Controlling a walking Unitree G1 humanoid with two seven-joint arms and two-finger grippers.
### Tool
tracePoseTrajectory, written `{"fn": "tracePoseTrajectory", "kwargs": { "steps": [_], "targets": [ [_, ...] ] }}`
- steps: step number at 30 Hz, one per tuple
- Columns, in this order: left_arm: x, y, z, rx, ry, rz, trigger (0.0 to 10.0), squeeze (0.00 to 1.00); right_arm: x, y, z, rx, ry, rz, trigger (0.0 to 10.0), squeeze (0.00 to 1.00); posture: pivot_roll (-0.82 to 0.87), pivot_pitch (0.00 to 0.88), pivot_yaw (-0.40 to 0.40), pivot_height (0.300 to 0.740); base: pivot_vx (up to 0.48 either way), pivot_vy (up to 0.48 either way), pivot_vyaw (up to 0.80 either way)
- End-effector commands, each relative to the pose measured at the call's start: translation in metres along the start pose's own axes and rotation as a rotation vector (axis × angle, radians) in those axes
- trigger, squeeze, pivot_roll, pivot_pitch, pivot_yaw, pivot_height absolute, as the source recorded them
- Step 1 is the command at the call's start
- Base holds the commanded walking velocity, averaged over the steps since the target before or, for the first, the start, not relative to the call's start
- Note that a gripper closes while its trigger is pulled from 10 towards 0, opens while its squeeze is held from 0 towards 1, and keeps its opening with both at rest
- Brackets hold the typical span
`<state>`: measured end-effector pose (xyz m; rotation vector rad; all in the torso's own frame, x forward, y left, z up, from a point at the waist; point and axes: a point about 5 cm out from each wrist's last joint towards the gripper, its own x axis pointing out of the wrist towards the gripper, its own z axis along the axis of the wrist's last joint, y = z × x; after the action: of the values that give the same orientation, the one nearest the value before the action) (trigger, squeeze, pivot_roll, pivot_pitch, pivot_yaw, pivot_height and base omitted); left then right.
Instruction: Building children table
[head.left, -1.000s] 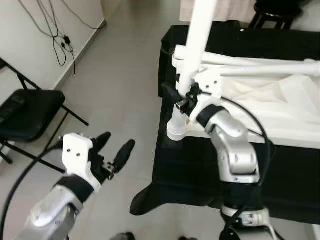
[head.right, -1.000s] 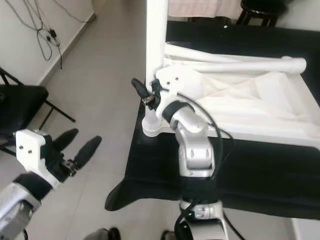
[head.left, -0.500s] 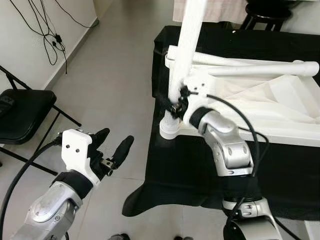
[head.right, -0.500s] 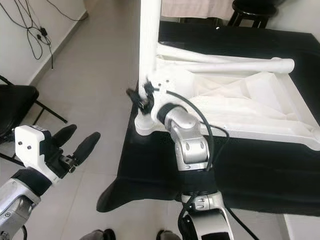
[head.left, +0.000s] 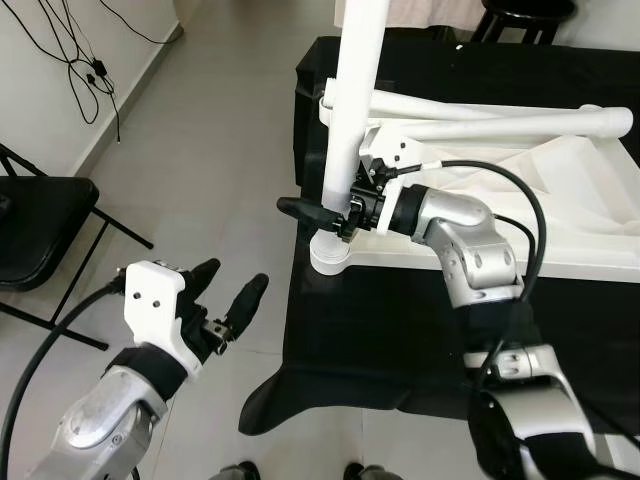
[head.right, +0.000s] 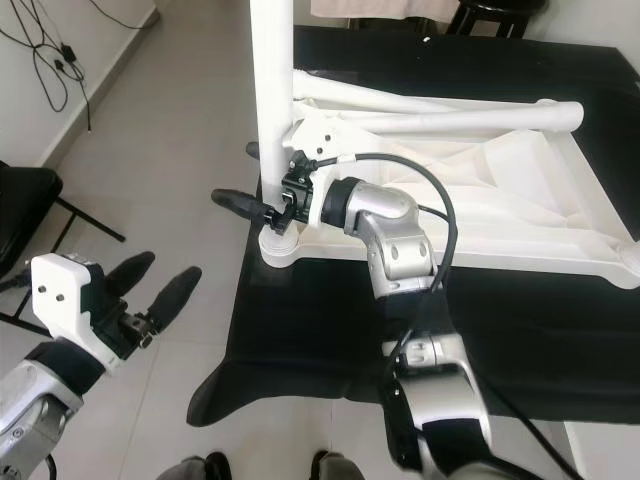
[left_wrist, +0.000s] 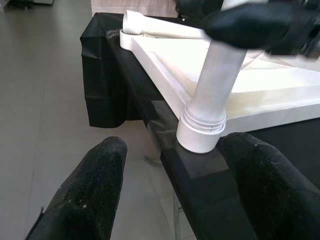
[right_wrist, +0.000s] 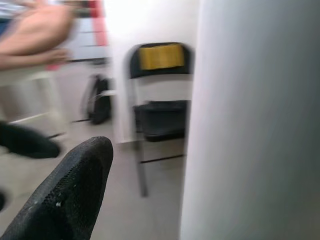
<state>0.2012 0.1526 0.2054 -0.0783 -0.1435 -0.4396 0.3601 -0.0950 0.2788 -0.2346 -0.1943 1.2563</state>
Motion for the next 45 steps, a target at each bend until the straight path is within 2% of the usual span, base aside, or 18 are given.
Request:
{"fn": "tracePoseTrajectory", "kwargs": {
  "steps": [1,5,12,13,24,29,31,34,35,36,37,38,39,40,41,42,43,45],
  "targets": [
    [-0.003,-0.003,0.003,0.000,-0.012,-0.002,10.0,0.00,0.009,0.002,0.000,0.028,-0.033,0.093,10.0,0.00,-0.02,0.236,-0.045,0.740,0.000,0.000,0.00],
    [-0.005,-0.004,0.003,-0.004,-0.010,-0.005,10.0,0.00,0.013,0.001,0.002,0.076,-0.057,0.220,10.0,0.00,-0.01,0.246,-0.042,0.740,0.000,0.000,0.00],
    [-0.008,-0.006,0.003,-0.011,-0.006,-0.005,10.0,0.00,0.017,-0.001,0.001,0.086,-0.055,0.290,10.0,0.00,0.00,0.254,-0.040,0.740,0.000,0.000,0.00],
    [-0.008,-0.007,0.003,-0.012,-0.005,-0.005,10.0,0.00,0.016,-0.002,0.001,0.089,-0.053,0.293,0.0,0.00,0.00,0.255,-0.040,0.740,0.000,0.000,0.00],
    [-0.008,-0.006,0.003,-0.014,-0.001,-0.008,10.0,0.00,0.008,-0.011,0.001,0.073,-0.073,0.260,0.0,0.00,-0.01,0.242,-0.032,0.740,0.000,0.000,0.00],
    [-0.006,-0.005,0.003,-0.012,-0.006,-0.005,10.0,0.00,-0.021,-0.013,-0.004,0.013,-0.059,0.159,0.0,0.00,-0.02,0.233,-0.039,0.740,0.000,0.000,0.00],
    [-0.006,-0.005,0.003,-0.012,-0.006,-0.005,10.0,0.00,-0.021,-0.013,-0.004,0.013,-0.059,0.159,0.0,0.00,-0.02,0.233,-0.039,0.740,0.000,0.000,0.00],
    [-0.005,-0.004,0.003,-0.011,-0.007,-0.006,10.0,0.00,-0.034,-0.011,-0.017,0.039,0.001,-0.004,0.0,0.00,-0.03,0.227,-0.052,0.740,0.000,0.000,0.00],
    [-0.005,-0.004,0.002,-0.010,-0.007,-0.007,10.0,0.00,-0.038,-0.007,-0.028,0.071,0.037,-0.148,0.0,0.00,-0.03,0.227,-0.052,0.740,0.000,0.000,0.00],
    [-0.005,-0.004,0.002,-0.010,-0.007,-0.007,10.0,0.00,-0.038,-0.007,-0.028,0.071,0.037,-0.148,0.0,0.00,-0.03,0.227,-0.052,0.740,0.000,0.000,0.00],
    [-0.004,-0.003,0.002,-0.006,-0.007,-0.006,10.0,0.00,-0.043,-0.001,-0.049,0.137,0.108,-0.539,0.0,0.00,-0.05,0.226,-0.050,0.740,0.000,0.000,0.00],
    [-0.004,-0.003,0.002,-0.006,-0.007,-0.006,10.0,0.00,-0.043,-0.001,-0.049,0.137,0.108,-0.539,0.0,0.00,-0.05,0.226,-0.050,0.740,0.000,0.000,0.00],
    [-0.004,-0.002,0.001,-0.003,-0.006,-0.006,10.0,0.00,-0.057,0.006,-0.064,0.181,0.174,-0.841,0.0,0.00,-0.05,0.226,-0.050,0.740,0.000,0.000,0.00],
    [-0.004,-0.002,0.001,-0.003,-0.006,-0.006,10.0,0.00,-0.057,0.006,-0.064,0.181,0.174,-0.841,0.0,0.00,-0.05,0.226,-0.050,0.740,0.000,0.000,0.00],
    [-0.003,-0.002,0.001,0.001,-0.008,-0.003,10.0,0.00,-0.066,0.029,-0.080,0.193,0.237,-0.947,0.0,0.00,-0.04,0.217,-0.042,0.740,0.000,0.000,0.00],
    [-0.003,-0.002,0.001,0.001,-0.008,-0.003,10.0,0.00,-0.066,0.029,-0.080,0.193,0.237,-0.947,0.0,0.00,-0.04,0.217,-0.042,0.740,0.000,0.000,0.00],
    [-0.002,-0.001,0.001,0.003,-0.009,-0.001,10.0,0.00,-0.067,0.046,-0.089,0.221,0.277,-0.955,0.0,0.00,-0.06,0.201,-0.029,0.740,0.000,0.000,0.00],
    [0.000,0.001,0.000,0.005,-0.010,-0.001,10.0,0.00,-0.060,0.053,-0.091,0.229,0.281,-0.864,0.0,0.00,-0.05,0.196,-0.044,0.740,0.000,0.000,0.00]
  ]
}}
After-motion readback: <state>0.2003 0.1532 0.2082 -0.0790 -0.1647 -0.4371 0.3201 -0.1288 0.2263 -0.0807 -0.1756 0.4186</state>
